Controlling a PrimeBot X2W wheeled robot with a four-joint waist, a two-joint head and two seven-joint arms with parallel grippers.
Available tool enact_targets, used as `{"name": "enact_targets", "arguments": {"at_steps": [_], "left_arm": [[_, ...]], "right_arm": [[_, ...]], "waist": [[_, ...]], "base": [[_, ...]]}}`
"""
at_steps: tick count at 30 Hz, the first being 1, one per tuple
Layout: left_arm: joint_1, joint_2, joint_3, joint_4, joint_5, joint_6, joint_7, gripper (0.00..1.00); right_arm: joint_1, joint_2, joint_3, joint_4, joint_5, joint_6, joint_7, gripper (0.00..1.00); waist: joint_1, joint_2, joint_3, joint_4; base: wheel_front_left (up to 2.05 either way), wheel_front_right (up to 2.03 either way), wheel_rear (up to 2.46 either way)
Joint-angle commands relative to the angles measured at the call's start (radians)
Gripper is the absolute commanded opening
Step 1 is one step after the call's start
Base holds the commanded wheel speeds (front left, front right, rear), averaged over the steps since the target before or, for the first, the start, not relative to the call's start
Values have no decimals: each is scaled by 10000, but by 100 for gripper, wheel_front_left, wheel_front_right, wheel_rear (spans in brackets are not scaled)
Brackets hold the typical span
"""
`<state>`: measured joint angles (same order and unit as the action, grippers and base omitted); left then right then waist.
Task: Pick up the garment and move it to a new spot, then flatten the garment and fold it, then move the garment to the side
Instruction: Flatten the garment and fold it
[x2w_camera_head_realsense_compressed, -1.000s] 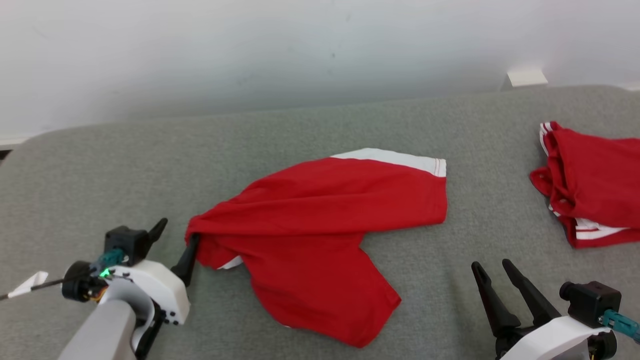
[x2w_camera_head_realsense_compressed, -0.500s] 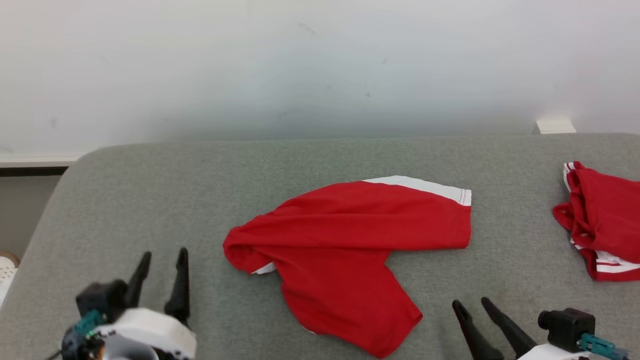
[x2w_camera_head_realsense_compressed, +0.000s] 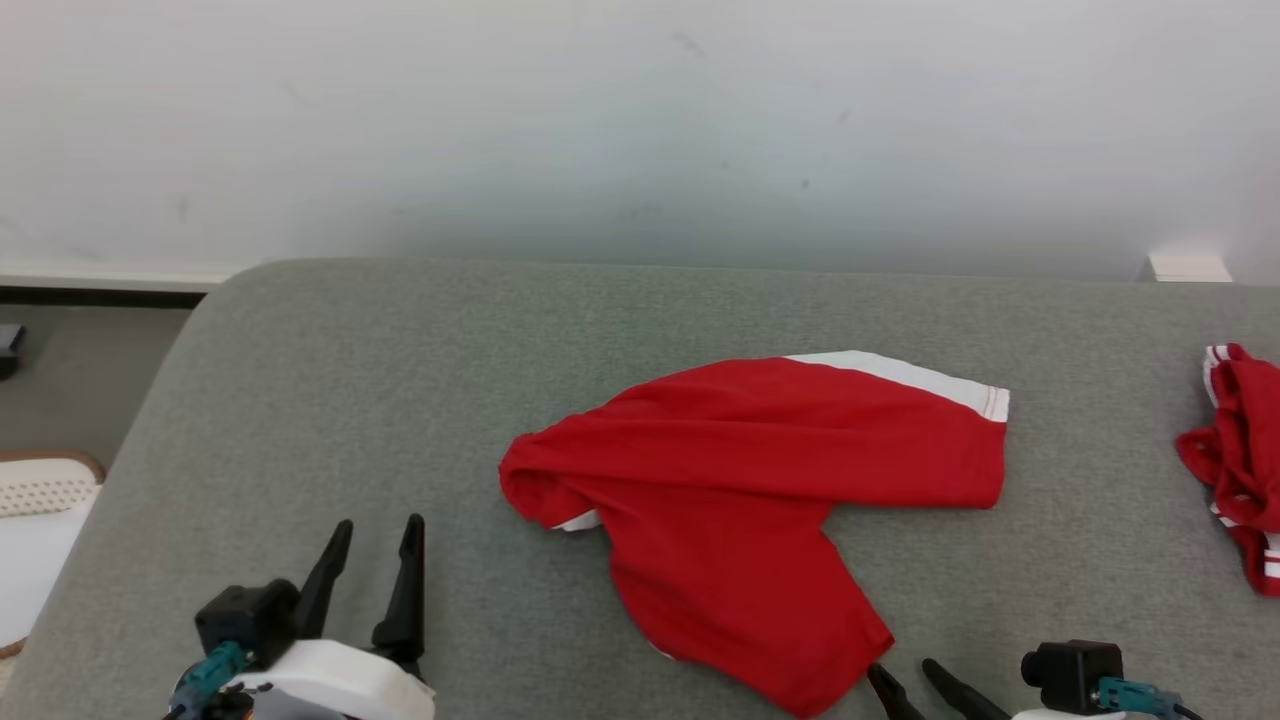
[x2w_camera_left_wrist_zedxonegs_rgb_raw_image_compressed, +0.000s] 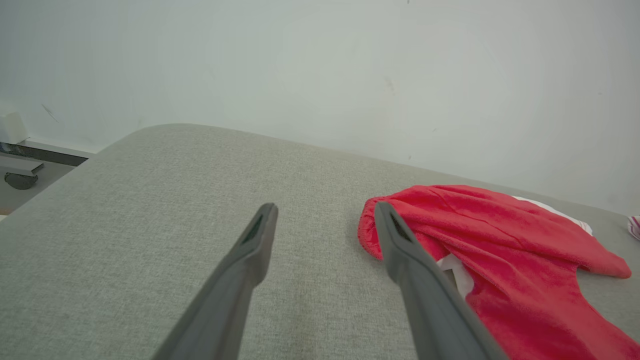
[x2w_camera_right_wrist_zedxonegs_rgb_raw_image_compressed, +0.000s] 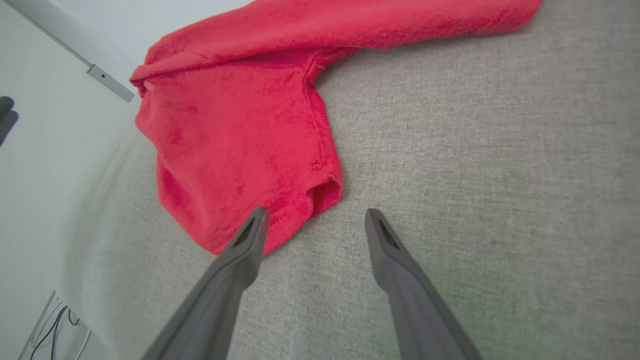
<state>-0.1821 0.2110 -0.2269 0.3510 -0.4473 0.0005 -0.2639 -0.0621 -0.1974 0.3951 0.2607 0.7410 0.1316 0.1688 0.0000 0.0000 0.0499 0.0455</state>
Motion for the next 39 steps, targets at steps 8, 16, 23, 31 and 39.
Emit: {"name": "enact_targets", "arguments": {"at_steps": [8,16,23,31,39], "left_arm": [[-182,-200,182,182,199,-173,2,100],[-115,-300,394,222,318,-266,2,100],[-94,-423,592,270,387,-361,2,100],[-410,-537,632,187,497,-516,2,100],[-941,-665,674,117,660,-693,2,100]], "right_arm": [[-852,547,175,1691,306,-24,355,100],[-1252,433,201,2053,578,-23,-520,0],[-1583,48,-192,1433,1433,-23,-1121,0],[-2372,-995,-996,466,3056,-23,-395,0],[-4037,-2373,-1811,356,4007,-23,1139,0]], "waist": [[0,0,173,600],[0,0,216,716],[0,0,344,558],[0,0,1124,593],[0,0,2244,911]], "base": [[0,0,0],[0,0,0],[0,0,0],[0,0,0],[0,0,0]]}}
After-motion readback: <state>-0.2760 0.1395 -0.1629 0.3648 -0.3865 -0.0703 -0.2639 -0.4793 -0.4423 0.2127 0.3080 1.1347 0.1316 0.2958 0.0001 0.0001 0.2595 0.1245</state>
